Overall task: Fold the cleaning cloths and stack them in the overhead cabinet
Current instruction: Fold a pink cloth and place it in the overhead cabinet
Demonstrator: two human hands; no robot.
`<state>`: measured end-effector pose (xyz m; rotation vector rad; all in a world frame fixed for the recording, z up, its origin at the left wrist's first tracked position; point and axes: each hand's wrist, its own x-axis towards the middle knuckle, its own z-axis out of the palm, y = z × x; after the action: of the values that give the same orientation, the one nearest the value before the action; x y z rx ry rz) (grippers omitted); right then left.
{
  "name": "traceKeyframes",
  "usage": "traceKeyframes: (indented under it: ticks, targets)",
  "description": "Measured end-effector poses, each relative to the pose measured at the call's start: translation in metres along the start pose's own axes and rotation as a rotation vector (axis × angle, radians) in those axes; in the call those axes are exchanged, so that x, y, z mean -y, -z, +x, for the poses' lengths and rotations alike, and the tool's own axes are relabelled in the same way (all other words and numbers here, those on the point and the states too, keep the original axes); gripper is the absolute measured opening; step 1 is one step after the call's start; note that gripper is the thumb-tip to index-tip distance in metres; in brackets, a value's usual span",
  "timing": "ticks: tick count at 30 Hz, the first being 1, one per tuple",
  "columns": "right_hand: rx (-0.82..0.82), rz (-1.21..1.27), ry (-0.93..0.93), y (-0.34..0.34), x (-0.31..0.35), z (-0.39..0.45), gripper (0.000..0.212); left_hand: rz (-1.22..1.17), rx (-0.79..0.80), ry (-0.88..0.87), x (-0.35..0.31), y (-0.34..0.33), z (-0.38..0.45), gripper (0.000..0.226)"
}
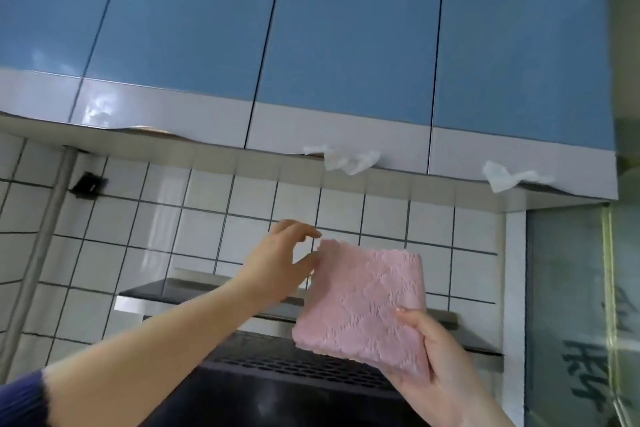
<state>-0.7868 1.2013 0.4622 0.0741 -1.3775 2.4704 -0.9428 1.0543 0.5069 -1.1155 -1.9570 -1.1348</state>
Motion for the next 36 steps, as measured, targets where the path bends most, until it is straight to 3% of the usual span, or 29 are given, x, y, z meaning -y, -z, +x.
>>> traceKeyframes:
  ticks: [2, 4, 9, 13, 26, 36]
  targets:
    - [-0.003, -0.002, 0.019, 0.001, 0.013, 0.008, 0.048, 0.296, -0.027, -0.241, -0.007, 0.004, 0.037, 0.035]
    - [-0.004, 0.008, 0.043, 0.004, 0.023, 0.015, 0.049, 0.555, -0.031, -0.368, -0.016, 0.006, 0.073, 0.046]
    - [-0.023, 0.042, 0.078, 0.010, 0.039, 0.025, 0.034, 0.820, -0.004, -0.325, -0.028, -0.008, 0.142, 0.068]
    - [-0.050, 0.001, 0.102, 0.018, 0.049, 0.035, 0.036, 0.947, 0.087, -0.250, -0.020, -0.024, 0.165, 0.077]
    - [-0.051, -0.042, 0.183, 0.009, 0.060, 0.043, 0.022, 0.979, -0.153, -0.306, -0.033, -0.027, 0.181, 0.036]
    - [-0.058, -0.098, 0.232, -0.021, 0.063, 0.051, 0.017, 0.671, -0.341, -0.425, -0.031, 0.039, 0.141, 0.039]
